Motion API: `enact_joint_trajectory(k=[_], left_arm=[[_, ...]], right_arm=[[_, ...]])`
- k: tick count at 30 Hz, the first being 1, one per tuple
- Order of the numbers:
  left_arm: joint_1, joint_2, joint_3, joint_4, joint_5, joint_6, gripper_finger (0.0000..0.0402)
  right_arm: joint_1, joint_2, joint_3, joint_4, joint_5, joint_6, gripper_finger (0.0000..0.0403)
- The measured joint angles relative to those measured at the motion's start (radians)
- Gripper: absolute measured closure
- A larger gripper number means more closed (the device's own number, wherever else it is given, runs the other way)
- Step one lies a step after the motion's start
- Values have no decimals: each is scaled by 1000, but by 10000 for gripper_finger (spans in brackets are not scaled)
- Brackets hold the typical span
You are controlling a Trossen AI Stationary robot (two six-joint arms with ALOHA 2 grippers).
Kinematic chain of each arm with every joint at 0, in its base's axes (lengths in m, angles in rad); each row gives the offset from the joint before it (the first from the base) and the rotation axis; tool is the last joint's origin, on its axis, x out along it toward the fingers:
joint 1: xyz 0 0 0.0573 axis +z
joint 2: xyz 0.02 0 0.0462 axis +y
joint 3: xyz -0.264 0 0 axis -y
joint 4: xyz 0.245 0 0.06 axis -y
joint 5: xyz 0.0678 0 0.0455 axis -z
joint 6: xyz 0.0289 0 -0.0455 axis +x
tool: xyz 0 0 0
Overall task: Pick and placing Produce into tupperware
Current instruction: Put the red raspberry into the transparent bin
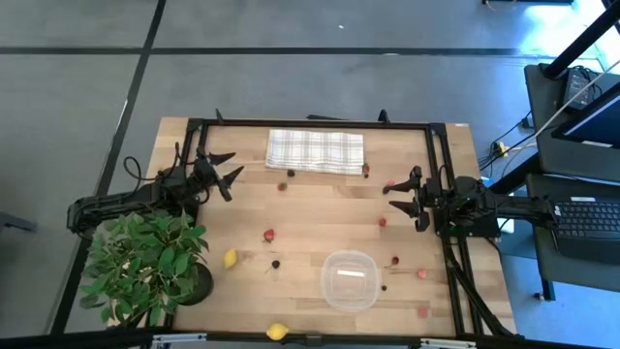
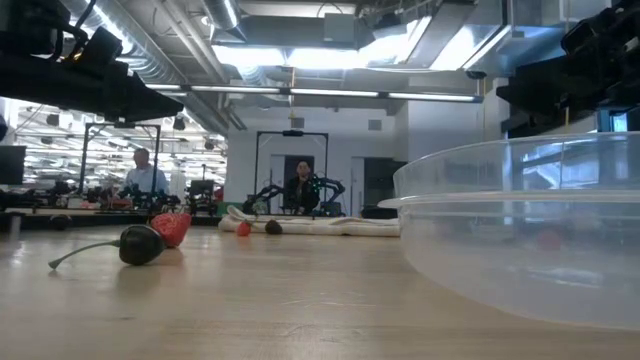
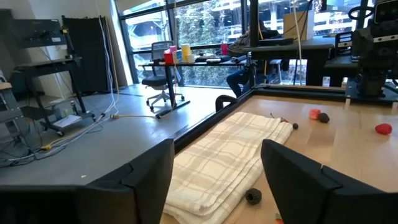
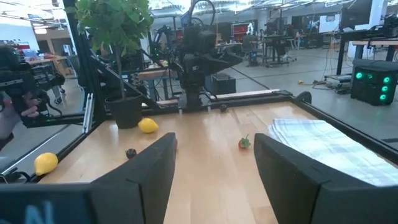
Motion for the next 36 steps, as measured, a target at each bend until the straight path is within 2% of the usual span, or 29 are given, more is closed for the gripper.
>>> enact_joint_trajectory(k=[5,17,27,30,36], left_arm=[[0,0,0,0,0,0,165],[0,0,0,0,-1,0,164],[0,0,0,0,-2,-1,164],[0,0,0,0,-2,-1,164],[0,0,0,0,-2,-4,164]], right_arm=[[0,0,0,11,37,70,184],[0,0,0,42,38,50,183],[0,0,0,42,38,-1,127],[0,0,0,46,38,30,112],[0,0,0,43,29,126,108]])
